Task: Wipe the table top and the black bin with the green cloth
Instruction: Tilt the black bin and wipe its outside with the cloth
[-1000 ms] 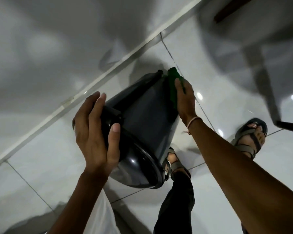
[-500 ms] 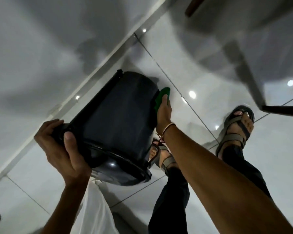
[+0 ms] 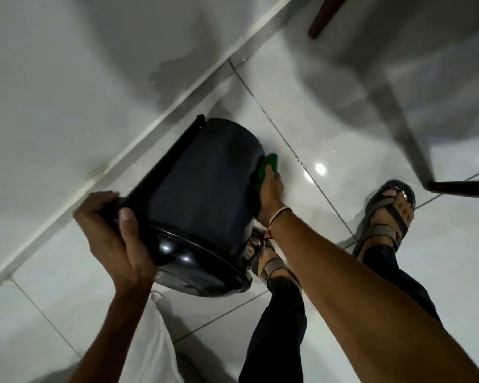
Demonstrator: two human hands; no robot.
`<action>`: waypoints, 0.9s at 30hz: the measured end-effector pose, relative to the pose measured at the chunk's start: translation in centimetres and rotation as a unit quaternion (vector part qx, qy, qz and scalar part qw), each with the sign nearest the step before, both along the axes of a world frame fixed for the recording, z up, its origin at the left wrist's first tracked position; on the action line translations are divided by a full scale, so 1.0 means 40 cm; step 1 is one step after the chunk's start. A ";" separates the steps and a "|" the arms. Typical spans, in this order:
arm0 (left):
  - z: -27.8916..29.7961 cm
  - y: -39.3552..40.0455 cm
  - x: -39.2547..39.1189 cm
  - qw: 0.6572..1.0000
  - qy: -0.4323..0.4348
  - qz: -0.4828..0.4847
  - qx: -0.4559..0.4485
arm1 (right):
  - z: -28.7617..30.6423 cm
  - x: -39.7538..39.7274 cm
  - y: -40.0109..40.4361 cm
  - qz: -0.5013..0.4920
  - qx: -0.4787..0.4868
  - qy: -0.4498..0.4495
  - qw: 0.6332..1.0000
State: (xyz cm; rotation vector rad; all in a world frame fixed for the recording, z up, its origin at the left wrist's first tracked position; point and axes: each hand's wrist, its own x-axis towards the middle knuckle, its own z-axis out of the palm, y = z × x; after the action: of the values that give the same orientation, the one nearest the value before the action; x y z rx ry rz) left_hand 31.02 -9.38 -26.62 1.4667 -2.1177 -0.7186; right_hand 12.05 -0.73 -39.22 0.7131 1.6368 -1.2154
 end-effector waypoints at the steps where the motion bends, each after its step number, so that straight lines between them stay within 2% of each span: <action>1: 0.009 0.021 -0.004 1.000 -0.007 -0.012 0.006 | -0.001 -0.013 0.016 -0.022 0.005 -0.022 1.000; 2: 0.021 0.040 -0.010 1.000 -0.008 -0.021 0.019 | 0.011 -0.026 0.032 -0.038 -0.004 -0.055 0.998; 4: 0.040 0.085 -0.016 0.996 0.018 -0.073 0.050 | 0.049 -0.041 0.083 0.005 -0.011 -0.009 1.000; 6: 0.062 0.130 -0.028 0.992 0.046 -0.091 0.079 | 0.110 -0.074 0.117 0.040 -0.032 0.108 0.993; 7: 0.059 0.150 -0.039 0.992 0.037 -0.068 0.104 | 0.124 -0.094 0.138 0.062 -0.028 0.163 0.984; 9: 0.054 0.171 -0.056 0.989 -0.006 0.021 0.145 | 0.203 -0.109 0.143 0.106 -0.084 0.222 0.966; 12: 0.031 0.186 -0.081 0.980 -0.082 0.064 0.167 | 0.291 -0.087 0.150 0.267 -0.147 0.252 0.918; 14: 0.021 0.196 -0.091 0.981 -0.084 0.062 0.163 | 0.313 -0.066 0.159 0.398 -0.199 0.271 0.853; 16: 0.019 0.211 -0.079 0.983 -0.057 0.072 0.159 | 0.327 -0.055 0.164 0.522 -0.231 0.306 0.762; 19: 0.007 0.244 -0.037 0.984 0.015 0.093 0.151 | 0.303 -0.052 0.186 0.626 -0.300 0.385 0.608; 21: -0.004 0.268 -0.013 0.978 0.042 0.128 0.160 | 0.268 -0.055 0.202 0.674 -0.318 0.387 0.543; 22: -0.009 0.279 -0.005 0.976 0.038 0.143 0.161 | 0.241 -0.062 0.208 0.691 -0.299 0.384 0.535; 23: -0.012 0.289 0.001 0.975 0.029 0.147 0.161 | 0.209 -0.074 0.208 0.691 -0.262 0.392 0.548; 24: -0.015 0.301 0.004 0.976 0.018 0.144 0.162 | 0.172 -0.090 0.204 0.671 -0.205 0.402 0.588; 25: -0.017 0.313 0.004 0.978 0.008 0.133 0.160 | 0.137 -0.110 0.189 0.630 -0.134 0.402 0.651; 27: -0.018 0.334 -0.004 0.982 -0.015 0.109 0.153 | 0.087 -0.157 0.144 0.538 0.009 0.339 0.772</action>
State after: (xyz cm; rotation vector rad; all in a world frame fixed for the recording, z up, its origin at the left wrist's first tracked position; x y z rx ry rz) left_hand 30.85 4.00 -27.33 1.8468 -1.8876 -0.9737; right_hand 5.77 5.01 -35.73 -0.7552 2.1144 -0.5619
